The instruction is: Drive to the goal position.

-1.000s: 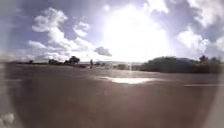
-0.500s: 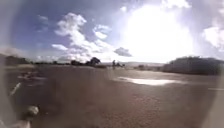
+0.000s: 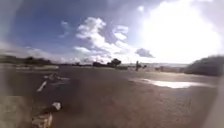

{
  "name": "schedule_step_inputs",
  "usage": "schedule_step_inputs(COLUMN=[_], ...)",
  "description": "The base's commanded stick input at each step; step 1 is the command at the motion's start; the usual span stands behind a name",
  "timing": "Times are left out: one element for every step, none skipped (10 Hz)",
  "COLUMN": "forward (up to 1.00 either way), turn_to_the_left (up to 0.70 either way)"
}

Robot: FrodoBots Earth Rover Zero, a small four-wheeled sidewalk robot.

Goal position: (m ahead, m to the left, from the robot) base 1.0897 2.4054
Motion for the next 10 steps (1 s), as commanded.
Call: schedule_step_inputs(forward=[0.00, 0.00, 0.00, 0.00, 0.00, 0.00, 0.00, 0.00, 0.00, 0.00], turn_to_the_left=[0.50, 0.50, 0.50, 0.50, 0.50, 0.50, 0.50, 0.45, 0.20, 0.00])
